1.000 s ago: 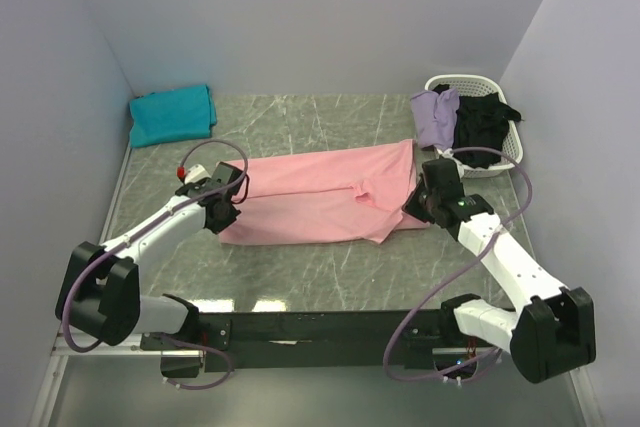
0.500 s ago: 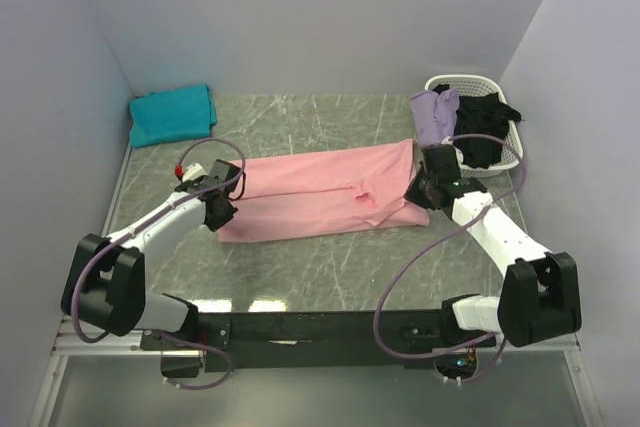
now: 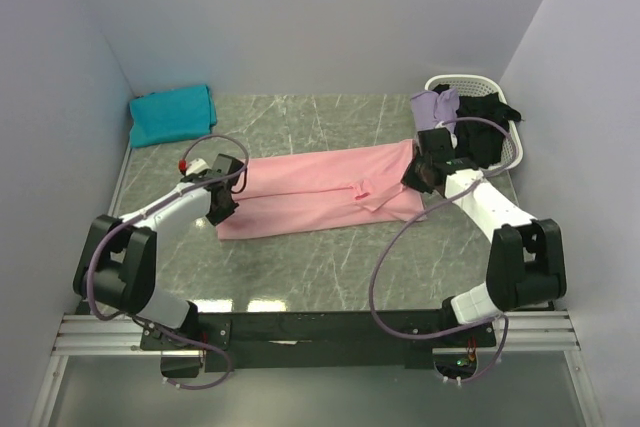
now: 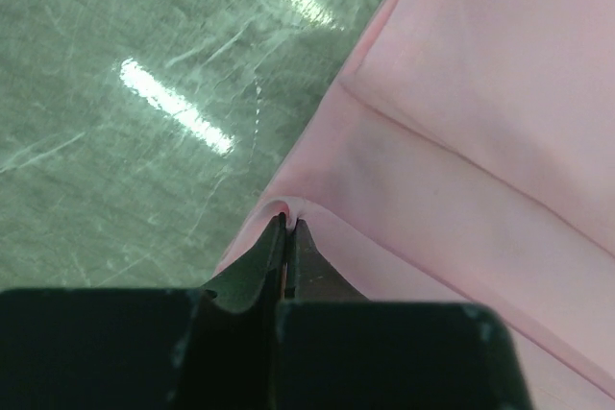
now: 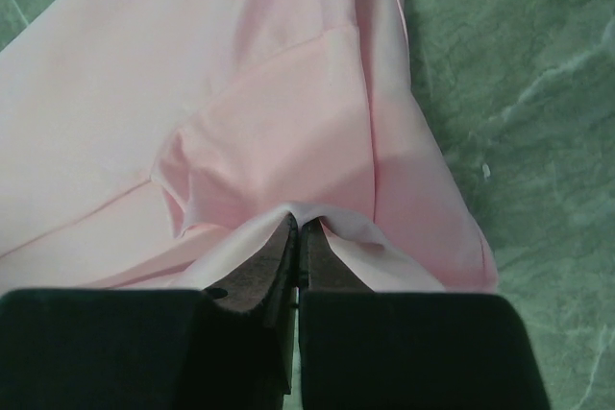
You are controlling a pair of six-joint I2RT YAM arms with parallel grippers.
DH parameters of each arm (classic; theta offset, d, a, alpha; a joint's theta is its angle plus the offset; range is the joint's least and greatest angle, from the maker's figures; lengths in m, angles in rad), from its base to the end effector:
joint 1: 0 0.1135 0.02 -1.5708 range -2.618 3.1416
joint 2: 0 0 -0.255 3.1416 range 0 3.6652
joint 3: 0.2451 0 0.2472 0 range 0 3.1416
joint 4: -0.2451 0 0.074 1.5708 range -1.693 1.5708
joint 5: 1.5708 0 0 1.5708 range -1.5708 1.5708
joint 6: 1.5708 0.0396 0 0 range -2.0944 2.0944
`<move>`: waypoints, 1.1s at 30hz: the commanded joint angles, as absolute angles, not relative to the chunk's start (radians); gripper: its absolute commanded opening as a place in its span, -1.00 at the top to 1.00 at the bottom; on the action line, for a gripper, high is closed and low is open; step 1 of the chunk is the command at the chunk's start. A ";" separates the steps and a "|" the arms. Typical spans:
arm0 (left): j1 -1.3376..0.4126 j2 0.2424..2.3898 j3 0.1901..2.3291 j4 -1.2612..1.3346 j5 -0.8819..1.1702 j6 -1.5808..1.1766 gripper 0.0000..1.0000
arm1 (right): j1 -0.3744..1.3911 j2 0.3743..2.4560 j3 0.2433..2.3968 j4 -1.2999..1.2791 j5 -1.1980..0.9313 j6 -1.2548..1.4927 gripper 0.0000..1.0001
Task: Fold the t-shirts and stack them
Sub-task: Fold the tshirt
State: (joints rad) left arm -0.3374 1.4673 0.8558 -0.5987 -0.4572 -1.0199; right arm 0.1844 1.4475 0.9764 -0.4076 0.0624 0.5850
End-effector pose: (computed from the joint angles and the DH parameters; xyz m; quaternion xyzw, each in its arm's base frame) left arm 0.2540 -0.0706 0.1761 -0.3590 0.8893 0.0639 0.2759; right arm 0.2973 0.0529 0.2238 0.1975 0.9194 0.1000 0.3253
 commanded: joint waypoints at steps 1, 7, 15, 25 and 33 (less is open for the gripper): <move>-0.328 1.517 0.920 -0.566 -0.472 -0.983 0.98 | 0.173 1.523 1.046 -0.376 0.064 0.563 1.00; -0.321 1.568 0.943 -0.549 -0.477 -0.974 0.98 | 0.173 1.598 1.083 -0.371 0.067 0.552 1.00; -0.305 1.608 0.943 -0.525 -0.477 -0.968 0.98 | 0.169 1.667 1.143 -0.377 0.095 0.538 1.00; -0.298 1.655 0.969 -0.483 -0.471 -0.910 0.17 | 0.164 1.790 1.262 -0.407 0.109 0.502 0.40; -0.298 1.598 0.963 -0.477 -0.480 -0.899 -0.57 | 0.164 1.643 1.218 -0.334 0.091 0.443 -0.52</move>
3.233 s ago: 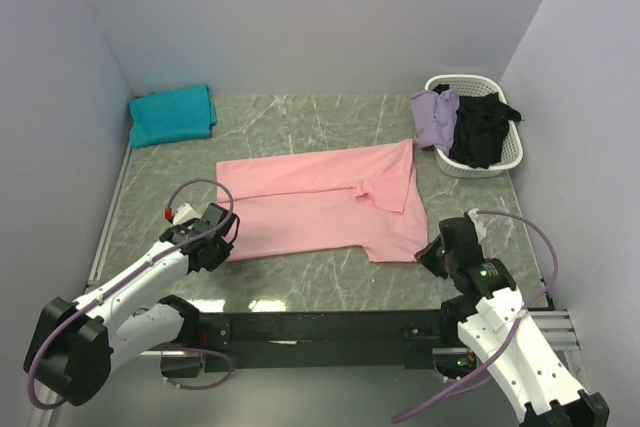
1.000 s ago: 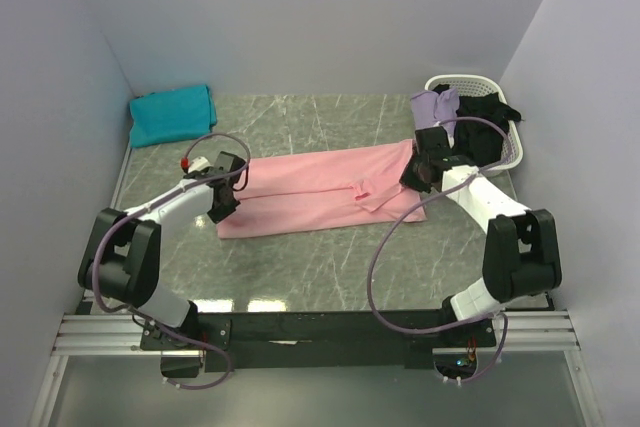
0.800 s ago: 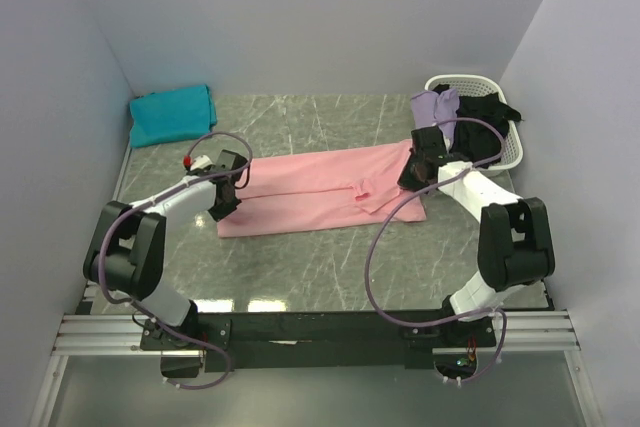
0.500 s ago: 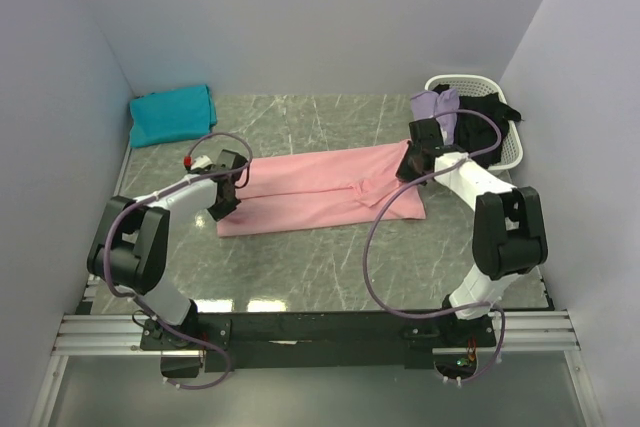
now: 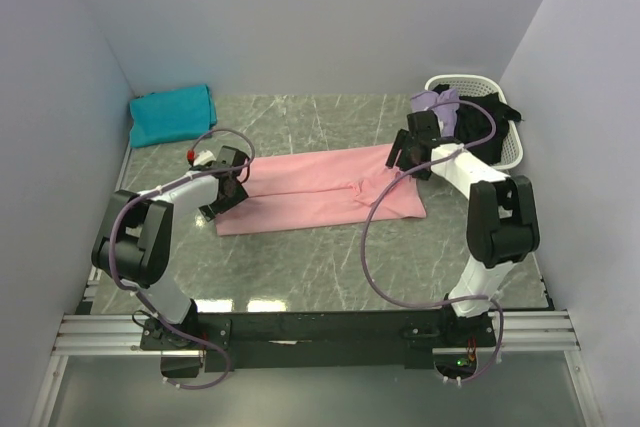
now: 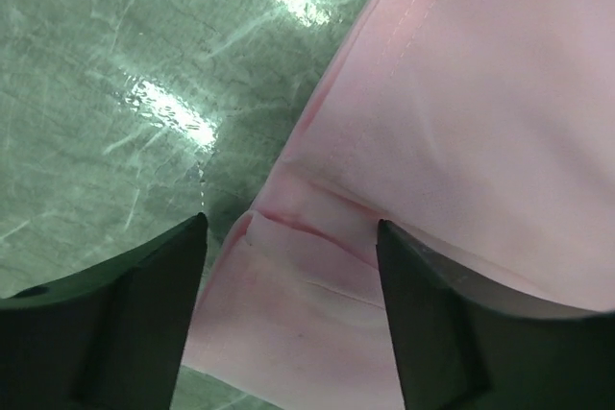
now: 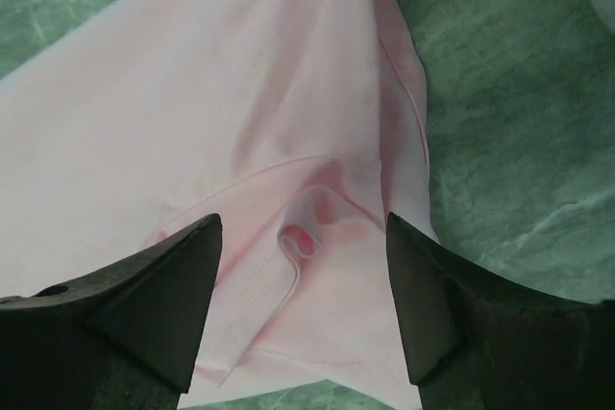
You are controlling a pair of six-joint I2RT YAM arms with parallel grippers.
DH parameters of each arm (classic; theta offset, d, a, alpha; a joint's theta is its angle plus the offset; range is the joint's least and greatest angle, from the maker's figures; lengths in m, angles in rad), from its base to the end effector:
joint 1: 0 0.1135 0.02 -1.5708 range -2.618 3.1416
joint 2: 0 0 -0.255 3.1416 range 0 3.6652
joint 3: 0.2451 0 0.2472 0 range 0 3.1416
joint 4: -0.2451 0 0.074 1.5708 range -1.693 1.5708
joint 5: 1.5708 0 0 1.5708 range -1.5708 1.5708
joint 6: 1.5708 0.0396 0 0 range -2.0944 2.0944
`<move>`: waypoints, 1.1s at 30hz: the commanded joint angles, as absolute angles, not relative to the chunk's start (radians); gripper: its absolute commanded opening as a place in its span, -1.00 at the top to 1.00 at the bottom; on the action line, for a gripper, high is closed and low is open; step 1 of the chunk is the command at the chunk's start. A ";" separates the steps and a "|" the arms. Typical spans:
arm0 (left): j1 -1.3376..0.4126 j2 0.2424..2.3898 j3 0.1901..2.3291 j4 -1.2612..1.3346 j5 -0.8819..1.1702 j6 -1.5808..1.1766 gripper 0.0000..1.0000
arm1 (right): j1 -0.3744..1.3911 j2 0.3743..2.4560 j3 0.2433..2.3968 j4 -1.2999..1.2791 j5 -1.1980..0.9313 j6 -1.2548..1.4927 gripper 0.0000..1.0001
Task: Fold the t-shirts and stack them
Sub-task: Fold the tshirt
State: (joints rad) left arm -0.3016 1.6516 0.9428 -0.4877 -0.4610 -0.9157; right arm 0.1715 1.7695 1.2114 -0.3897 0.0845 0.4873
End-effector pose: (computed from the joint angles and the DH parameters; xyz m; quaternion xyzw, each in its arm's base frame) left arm 0.2933 -0.0728 0.1552 -0.3296 0.8990 0.0806 0.2770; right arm 0.3668 0.0601 0.1952 0.1623 0.9372 0.0610 0.3028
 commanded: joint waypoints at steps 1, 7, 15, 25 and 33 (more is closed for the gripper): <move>-0.298 1.591 0.963 -0.480 -0.486 -0.900 -0.58 | 0.164 1.632 1.219 -0.344 0.072 0.436 -0.53; -0.299 1.497 0.968 -0.483 -0.459 -0.868 -0.63 | 0.166 1.597 1.191 -0.431 -0.066 0.449 -0.53; -0.299 1.393 0.925 -0.430 -0.371 -0.834 -0.66 | 0.186 1.548 0.985 -0.299 -0.261 0.534 -0.50; -0.299 1.377 0.923 -0.417 -0.348 -0.831 -0.66 | 0.225 1.614 0.942 -0.195 -0.305 0.565 -0.47; -0.299 1.396 0.930 -0.434 -0.367 -0.827 -0.66 | 0.245 1.709 1.026 -0.198 -0.311 0.561 -0.45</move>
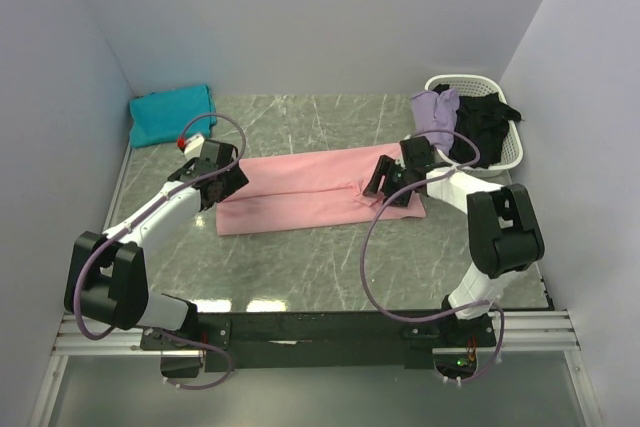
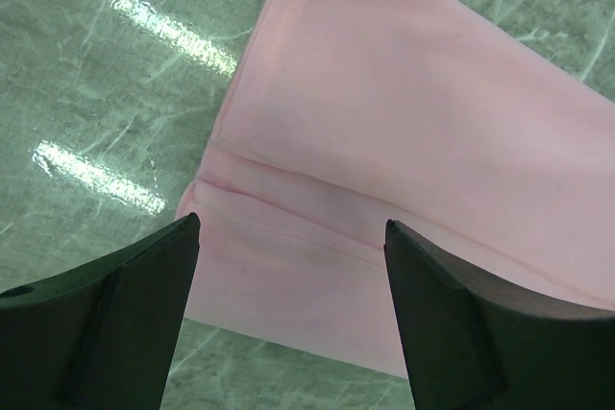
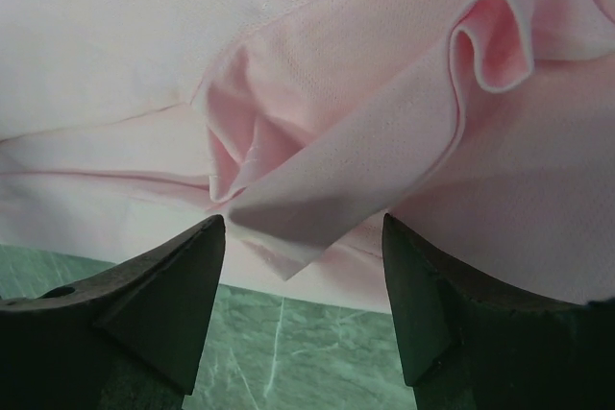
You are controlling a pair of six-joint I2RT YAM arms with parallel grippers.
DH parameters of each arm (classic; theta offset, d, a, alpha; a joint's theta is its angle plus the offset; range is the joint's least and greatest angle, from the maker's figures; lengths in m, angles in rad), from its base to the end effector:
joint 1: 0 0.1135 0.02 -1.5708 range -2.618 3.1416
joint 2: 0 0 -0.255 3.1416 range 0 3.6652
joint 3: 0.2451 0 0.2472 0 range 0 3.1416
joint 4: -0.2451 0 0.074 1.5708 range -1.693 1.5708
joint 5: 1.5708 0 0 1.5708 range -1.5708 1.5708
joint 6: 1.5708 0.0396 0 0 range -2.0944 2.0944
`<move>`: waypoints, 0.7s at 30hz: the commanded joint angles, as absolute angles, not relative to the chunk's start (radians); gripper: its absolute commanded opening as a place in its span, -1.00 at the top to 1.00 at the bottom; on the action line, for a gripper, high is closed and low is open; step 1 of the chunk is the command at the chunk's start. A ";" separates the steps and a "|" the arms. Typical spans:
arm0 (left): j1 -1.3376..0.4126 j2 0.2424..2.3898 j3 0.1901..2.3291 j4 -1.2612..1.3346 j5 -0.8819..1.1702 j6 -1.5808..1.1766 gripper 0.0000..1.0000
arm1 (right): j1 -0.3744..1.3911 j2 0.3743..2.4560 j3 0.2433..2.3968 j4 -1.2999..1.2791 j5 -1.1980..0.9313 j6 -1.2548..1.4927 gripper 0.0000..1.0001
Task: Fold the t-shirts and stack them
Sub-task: Fold the tshirt
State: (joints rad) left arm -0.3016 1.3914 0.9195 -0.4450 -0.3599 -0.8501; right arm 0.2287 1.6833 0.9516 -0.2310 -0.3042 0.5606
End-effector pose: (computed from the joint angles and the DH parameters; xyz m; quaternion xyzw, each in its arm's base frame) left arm 0.2743 -0.0707 0.2207 -0.3077 0.8813 -0.0299 0.3573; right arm 0.3197 0.0866 0.1595 0.1111 0.9377 0.2472 0.2176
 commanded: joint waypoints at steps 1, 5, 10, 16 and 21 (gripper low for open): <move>-0.299 1.400 0.930 -0.436 -0.368 -0.827 -0.66 | 0.247 1.715 1.038 -0.199 -0.311 0.558 -0.44; -0.299 1.405 0.937 -0.439 -0.373 -0.828 -0.66 | 0.253 1.735 1.106 -0.213 -0.313 0.552 -0.43; -0.299 1.417 0.948 -0.440 -0.379 -0.824 -0.66 | 0.265 1.779 1.242 -0.255 -0.325 0.539 -0.45; -0.299 1.428 0.954 -0.446 -0.377 -0.827 -0.66 | 0.276 1.907 1.393 -0.279 -0.391 0.500 -0.45; -0.299 1.425 0.954 -0.445 -0.368 -0.822 -0.66 | 0.278 1.850 1.375 -0.301 -0.307 0.485 -0.43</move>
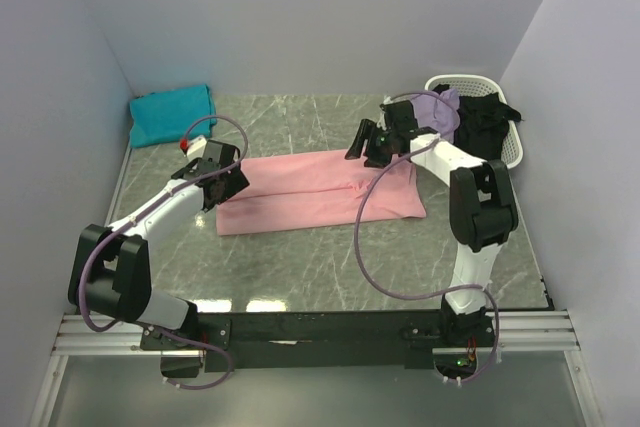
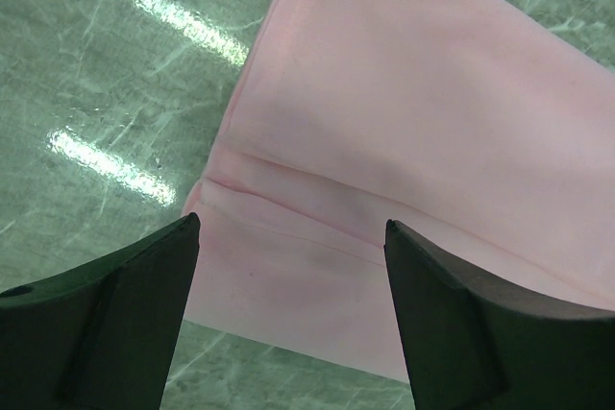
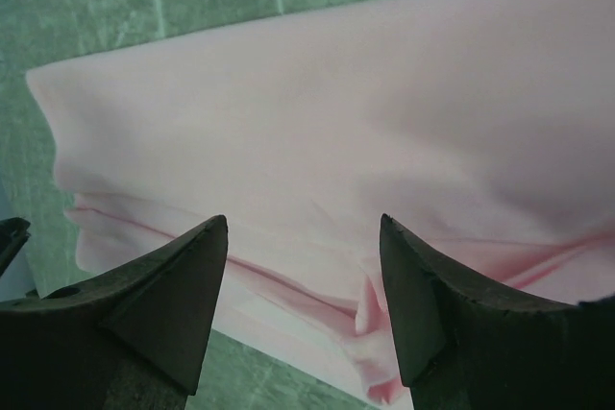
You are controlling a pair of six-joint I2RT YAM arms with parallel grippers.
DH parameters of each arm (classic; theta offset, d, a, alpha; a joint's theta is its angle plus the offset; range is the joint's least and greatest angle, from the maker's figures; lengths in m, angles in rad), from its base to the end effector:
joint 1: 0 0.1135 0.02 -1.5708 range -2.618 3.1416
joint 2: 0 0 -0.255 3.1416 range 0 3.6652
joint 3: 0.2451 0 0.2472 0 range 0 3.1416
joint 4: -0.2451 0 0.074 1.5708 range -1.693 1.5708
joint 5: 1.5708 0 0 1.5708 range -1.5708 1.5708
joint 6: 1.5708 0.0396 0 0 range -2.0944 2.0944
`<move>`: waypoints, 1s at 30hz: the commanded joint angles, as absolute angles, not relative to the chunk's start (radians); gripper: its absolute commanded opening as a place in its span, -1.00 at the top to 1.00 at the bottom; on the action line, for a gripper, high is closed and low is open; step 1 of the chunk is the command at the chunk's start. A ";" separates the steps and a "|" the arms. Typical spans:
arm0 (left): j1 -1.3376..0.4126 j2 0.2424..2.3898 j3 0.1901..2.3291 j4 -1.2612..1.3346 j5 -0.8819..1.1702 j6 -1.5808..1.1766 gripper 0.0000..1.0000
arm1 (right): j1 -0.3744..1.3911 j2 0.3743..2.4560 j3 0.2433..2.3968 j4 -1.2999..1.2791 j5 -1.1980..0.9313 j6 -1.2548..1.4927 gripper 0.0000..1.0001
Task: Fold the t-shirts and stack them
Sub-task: Fold the tshirt
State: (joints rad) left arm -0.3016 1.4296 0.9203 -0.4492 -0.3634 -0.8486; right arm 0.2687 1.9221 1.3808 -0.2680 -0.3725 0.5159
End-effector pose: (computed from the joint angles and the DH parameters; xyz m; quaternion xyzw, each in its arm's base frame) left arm 0.2778 -0.0717 0.2106 -0.3057 0.8882 -0.0167 0.3425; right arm 0.4018 0.1256 0.2005 0.0442 0.9139 0.2985 0.2717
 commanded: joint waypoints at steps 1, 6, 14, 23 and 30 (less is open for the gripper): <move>-0.299 1.417 0.951 -0.446 -0.370 -0.822 -0.66 | 0.278 1.815 1.353 -0.304 -0.269 0.476 -0.45; -0.299 1.404 0.939 -0.420 -0.350 -0.812 -0.67 | 0.276 1.625 1.269 -0.357 -0.150 0.431 -0.50; -0.301 1.399 0.937 -0.413 -0.333 -0.808 -0.67 | 0.285 1.597 1.183 -0.436 -0.158 0.456 -0.50; -0.299 1.402 0.933 -0.413 -0.325 -0.808 -0.67 | 0.321 1.597 1.074 -0.345 -0.221 0.508 -0.50; -0.299 1.417 0.942 -0.419 -0.327 -0.808 -0.67 | 0.347 1.703 1.120 -0.302 -0.281 0.534 -0.49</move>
